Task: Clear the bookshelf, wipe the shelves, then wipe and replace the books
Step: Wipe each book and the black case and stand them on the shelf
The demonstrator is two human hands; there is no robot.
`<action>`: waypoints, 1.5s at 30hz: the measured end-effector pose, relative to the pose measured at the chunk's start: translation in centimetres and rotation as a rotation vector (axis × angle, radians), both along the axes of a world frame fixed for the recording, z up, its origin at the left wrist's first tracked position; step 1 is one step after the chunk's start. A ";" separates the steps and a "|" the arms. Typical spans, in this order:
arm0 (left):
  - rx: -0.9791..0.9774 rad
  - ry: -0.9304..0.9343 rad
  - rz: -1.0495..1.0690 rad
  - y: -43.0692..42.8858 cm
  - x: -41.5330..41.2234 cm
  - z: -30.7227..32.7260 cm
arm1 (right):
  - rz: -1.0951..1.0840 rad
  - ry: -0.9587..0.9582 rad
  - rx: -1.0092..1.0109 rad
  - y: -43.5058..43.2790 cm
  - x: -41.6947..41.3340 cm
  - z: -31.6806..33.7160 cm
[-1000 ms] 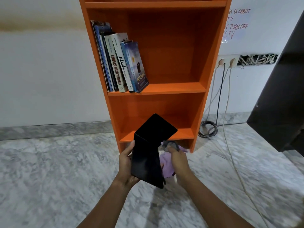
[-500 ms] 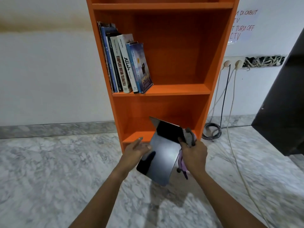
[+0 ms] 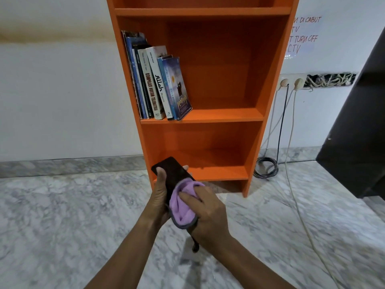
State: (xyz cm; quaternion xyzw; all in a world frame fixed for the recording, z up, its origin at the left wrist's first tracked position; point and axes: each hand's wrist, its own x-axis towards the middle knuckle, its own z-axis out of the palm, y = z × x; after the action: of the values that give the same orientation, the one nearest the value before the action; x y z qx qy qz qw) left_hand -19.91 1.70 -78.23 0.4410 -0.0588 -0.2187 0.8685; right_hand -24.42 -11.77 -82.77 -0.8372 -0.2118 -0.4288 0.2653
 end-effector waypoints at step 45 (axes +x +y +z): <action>-0.213 0.051 0.325 -2.5 -0.4 0.3 | -0.029 0.911 1.308 0.8 1.9 -0.1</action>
State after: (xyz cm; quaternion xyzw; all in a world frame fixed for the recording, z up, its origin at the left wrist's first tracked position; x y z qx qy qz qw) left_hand -20.31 -0.76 -77.88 0.3446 0.0125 -0.0795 0.9353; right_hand -22.54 -10.99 -82.84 -0.6074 0.2228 -0.0851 0.7578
